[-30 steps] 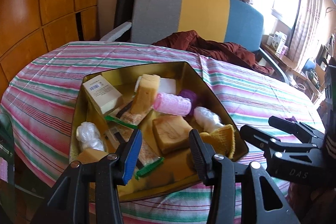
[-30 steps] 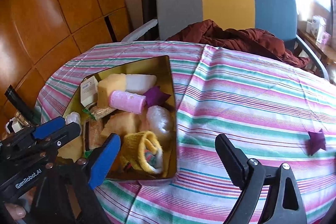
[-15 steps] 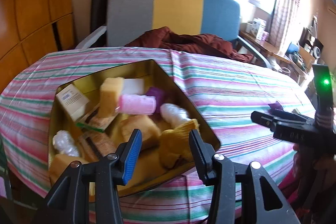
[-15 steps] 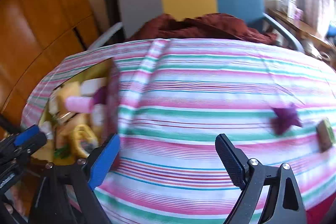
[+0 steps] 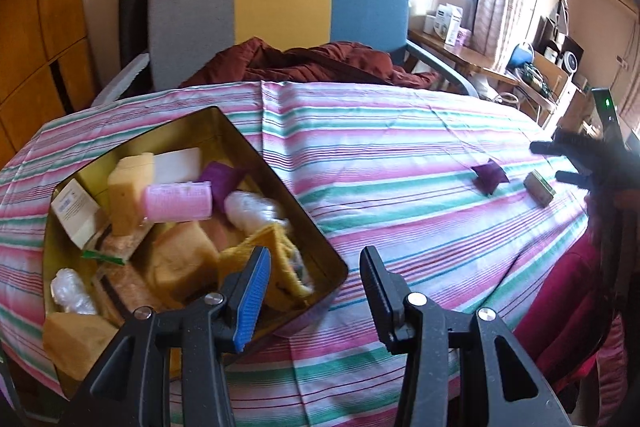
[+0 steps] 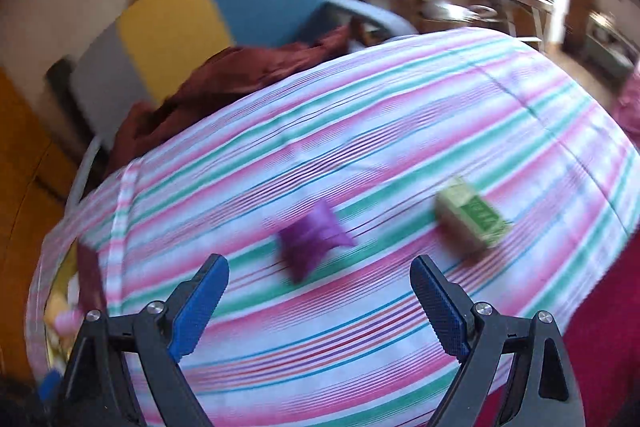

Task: Organize objects
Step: 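Move both tools back toward the purple packet and green oil box, then grasp the green oil box with the right tool while the left tool approaches the purple packet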

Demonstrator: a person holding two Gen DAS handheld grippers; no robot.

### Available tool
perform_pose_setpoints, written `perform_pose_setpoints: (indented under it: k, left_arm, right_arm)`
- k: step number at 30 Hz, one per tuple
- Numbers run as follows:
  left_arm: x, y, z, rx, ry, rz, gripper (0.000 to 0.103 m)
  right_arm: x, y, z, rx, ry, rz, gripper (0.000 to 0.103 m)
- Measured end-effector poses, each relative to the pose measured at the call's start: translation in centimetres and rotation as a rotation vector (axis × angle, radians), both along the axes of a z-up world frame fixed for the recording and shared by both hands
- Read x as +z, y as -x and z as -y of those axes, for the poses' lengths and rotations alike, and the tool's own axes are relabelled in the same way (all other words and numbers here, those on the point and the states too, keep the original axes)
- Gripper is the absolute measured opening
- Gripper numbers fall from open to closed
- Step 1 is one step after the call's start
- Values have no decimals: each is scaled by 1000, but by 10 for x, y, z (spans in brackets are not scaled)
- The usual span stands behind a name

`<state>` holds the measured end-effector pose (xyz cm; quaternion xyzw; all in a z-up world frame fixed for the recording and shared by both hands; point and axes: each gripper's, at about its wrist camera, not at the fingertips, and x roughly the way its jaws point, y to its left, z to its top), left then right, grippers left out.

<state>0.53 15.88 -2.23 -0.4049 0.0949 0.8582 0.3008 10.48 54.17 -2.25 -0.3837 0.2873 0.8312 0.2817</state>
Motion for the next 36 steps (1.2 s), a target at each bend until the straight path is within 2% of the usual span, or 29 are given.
perform_pose_setpoints:
  k: [4, 11, 19, 31, 32, 34, 36]
  left_arm:
    - [-2, -1, -11, -32, 9, 15, 47]
    - [-10, -6, -21, -60, 22, 35, 47]
    - [-18, -5, -25, -66, 32, 61, 47]
    - [-28, -7, -38, -99, 50, 94, 47]
    - [-29, -7, -39, -101, 52, 96, 47]
    - [-30, -7, -40, -105, 57, 98, 47]
    - [-29, -8, -42, -109, 59, 96, 47]
  right_arm:
    - [-4, -20, -51, -172, 57, 2, 95]
    - [-33, -36, -96, -384, 250, -36, 97]
    - [-66, -24, -109, -435, 326, 27, 98]
    - [-73, -11, -112, -425, 301, 95, 96]
    - [-72, -11, -111, -423, 293, 96, 94]
    - [-70, -7, -111, -410, 261, 110, 80]
    - [-69, -5, -108, -393, 234, 128, 79]
